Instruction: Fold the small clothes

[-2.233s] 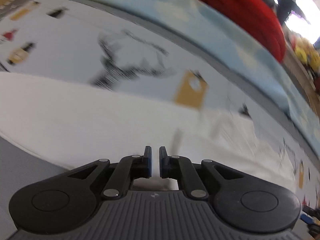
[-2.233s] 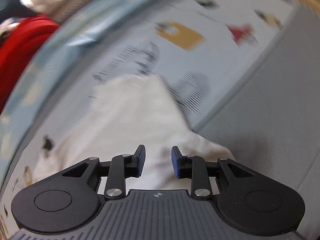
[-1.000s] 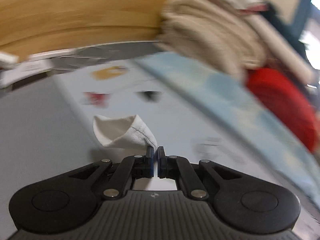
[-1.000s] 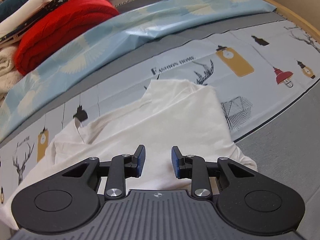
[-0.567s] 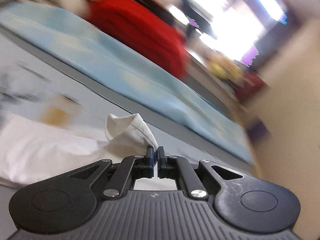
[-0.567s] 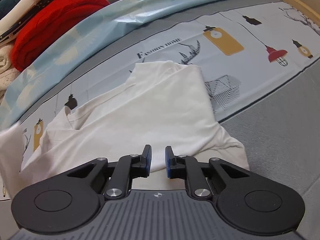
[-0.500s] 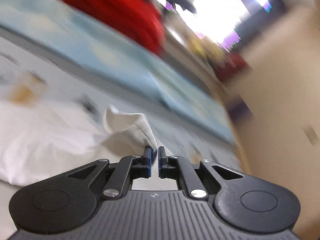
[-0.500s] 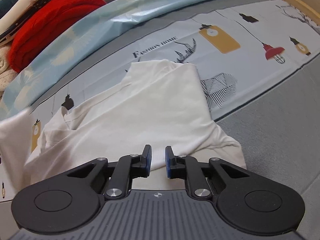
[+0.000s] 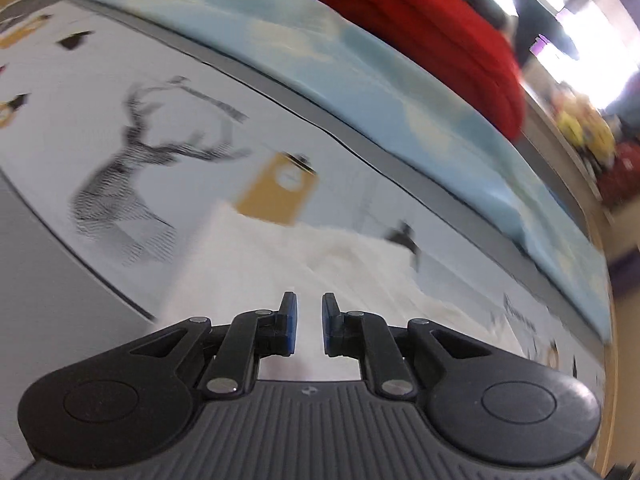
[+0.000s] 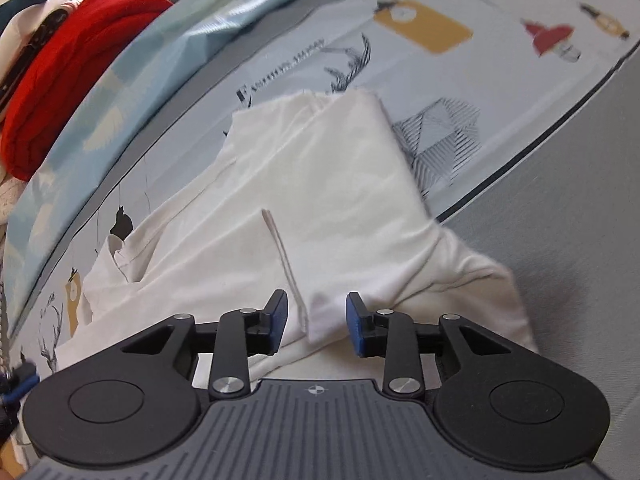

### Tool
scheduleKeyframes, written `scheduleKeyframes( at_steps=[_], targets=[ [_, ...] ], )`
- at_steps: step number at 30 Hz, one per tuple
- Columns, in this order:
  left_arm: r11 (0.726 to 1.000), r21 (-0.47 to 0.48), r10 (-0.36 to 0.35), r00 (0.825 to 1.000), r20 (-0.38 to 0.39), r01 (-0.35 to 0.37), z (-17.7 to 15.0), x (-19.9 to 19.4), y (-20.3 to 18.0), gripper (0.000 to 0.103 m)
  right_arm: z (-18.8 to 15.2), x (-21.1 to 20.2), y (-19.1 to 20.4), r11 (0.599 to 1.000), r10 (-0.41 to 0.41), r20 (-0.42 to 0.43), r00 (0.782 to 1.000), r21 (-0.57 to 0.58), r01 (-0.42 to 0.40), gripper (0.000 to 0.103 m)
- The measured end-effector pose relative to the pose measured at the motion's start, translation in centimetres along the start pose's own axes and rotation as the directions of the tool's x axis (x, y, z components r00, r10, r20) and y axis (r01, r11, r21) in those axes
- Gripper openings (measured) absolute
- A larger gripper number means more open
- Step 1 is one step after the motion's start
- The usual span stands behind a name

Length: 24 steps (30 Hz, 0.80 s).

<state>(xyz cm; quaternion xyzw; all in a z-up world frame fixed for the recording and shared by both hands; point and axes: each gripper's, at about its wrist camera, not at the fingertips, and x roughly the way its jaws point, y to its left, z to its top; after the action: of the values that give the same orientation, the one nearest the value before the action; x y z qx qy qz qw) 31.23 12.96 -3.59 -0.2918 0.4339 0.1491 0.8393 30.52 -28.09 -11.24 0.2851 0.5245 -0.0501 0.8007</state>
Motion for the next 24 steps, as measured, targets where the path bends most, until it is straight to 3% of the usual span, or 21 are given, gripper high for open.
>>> scheduleKeyframes(
  at_steps=[4,7,9,14,16,19,20,21,24],
  targets=[
    [0.999,-0.023,0.024,0.999,0.038,-0.023,2.3,-0.6,1.4,0.012,-0.3,1.8,1.1,1.0,-0.016,-0.024,1.0,-0.013,0.016,0.034],
    [0.998,-0.047,0.039,0.998,0.056,-0.037,3.3,-0.9,2.4,0.012,-0.7,2.6,2.7,0.993,-0.058,0.0,0.998,-0.098,0.058,0.035],
    [0.997,-0.062,0.047,0.997,0.061,-0.043,3.5,-1.4,3.1,0.012,-1.0,2.6,3.8,0.986,-0.059,0.026,0.998,-0.154,0.063,0.008],
    [0.996,-0.078,0.046,0.997,0.066,-0.041,4.0,-1.7,3.7,0.012,-0.7,0.4,5.2,0.976,0.07,0.117,0.991,-0.213,-0.043,0.005],
    [0.996,-0.077,0.041,0.997,0.069,-0.036,4.0,-1.8,3.8,0.012,0.2,-2.5,5.5,0.968,0.179,0.205,0.962,-0.213,-0.135,0.005],
    [0.997,-0.067,0.033,0.997,0.067,-0.029,4.0,-1.8,3.6,0.012,1.3,-7.5,5.1,0.936,0.31,0.373,0.875,-0.281,-0.211,0.004],
    [0.998,-0.061,0.029,0.998,0.064,-0.025,3.9,-1.8,3.5,0.012,1.6,-8.5,4.5,0.937,0.311,0.417,0.854,-0.288,-0.2,0.004],
    [0.998,-0.055,0.026,0.998,0.061,-0.023,3.9,-1.7,3.5,0.012,2.1,-9.0,3.6,0.946,0.281,0.446,0.85,-0.277,-0.168,0.004],
    [0.999,-0.029,0.021,0.998,0.051,-0.02,3.6,-1.4,3.0,0.012,3.9,-7.2,-0.7,0.984,0.082,0.411,0.908,-0.175,-0.01,0.004]
  ],
)
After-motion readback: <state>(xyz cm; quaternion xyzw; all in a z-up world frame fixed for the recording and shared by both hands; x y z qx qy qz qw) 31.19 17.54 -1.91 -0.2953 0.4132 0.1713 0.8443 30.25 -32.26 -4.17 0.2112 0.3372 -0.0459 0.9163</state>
